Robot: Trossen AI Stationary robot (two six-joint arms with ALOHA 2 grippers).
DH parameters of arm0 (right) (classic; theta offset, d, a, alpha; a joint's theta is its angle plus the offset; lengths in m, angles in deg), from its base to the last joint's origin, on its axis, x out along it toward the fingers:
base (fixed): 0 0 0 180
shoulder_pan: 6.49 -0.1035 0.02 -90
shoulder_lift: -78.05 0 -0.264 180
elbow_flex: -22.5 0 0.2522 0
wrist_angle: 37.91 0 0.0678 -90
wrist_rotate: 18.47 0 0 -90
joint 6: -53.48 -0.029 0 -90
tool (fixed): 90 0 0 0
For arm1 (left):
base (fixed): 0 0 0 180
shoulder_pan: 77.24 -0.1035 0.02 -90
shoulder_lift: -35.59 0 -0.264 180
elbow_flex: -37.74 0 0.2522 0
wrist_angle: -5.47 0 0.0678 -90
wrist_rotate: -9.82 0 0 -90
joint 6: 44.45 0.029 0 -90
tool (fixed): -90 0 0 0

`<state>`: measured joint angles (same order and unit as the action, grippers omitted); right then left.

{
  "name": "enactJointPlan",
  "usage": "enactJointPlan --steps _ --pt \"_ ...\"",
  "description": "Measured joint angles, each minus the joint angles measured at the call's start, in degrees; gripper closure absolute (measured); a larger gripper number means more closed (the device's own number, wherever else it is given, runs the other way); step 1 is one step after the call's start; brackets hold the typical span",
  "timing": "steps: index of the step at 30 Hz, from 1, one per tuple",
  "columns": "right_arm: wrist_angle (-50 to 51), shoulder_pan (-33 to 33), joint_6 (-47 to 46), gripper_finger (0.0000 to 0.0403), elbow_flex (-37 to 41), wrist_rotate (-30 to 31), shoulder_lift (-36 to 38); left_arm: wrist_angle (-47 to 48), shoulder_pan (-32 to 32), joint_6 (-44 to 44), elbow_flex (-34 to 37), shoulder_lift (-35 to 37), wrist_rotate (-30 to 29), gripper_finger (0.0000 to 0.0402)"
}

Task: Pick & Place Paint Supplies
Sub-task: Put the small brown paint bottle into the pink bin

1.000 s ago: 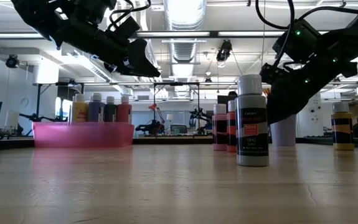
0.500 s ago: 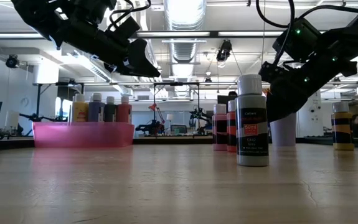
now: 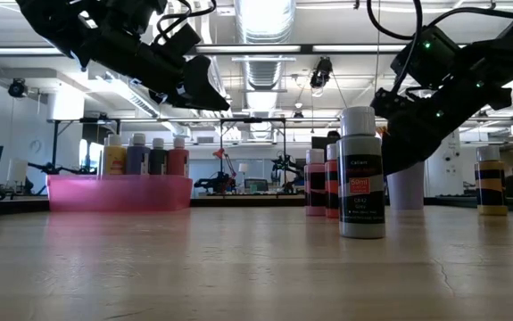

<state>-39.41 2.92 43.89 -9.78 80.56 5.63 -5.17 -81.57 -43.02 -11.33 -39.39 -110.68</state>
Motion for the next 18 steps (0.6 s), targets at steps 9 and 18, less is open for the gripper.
enactJointPlan --steps 9,18 --pt "3.22 -0.02 0.73 0.0257 0.0 -0.13 4.12 -0.1 -0.02 -0.55 0.0 0.0 0.57 0.0211" --pt "9.15 -0.02 0.59 0.026 0.0 -3.66 16.18 -5.09 -0.02 -0.97 -0.02 0.0 9.04 0.0211"
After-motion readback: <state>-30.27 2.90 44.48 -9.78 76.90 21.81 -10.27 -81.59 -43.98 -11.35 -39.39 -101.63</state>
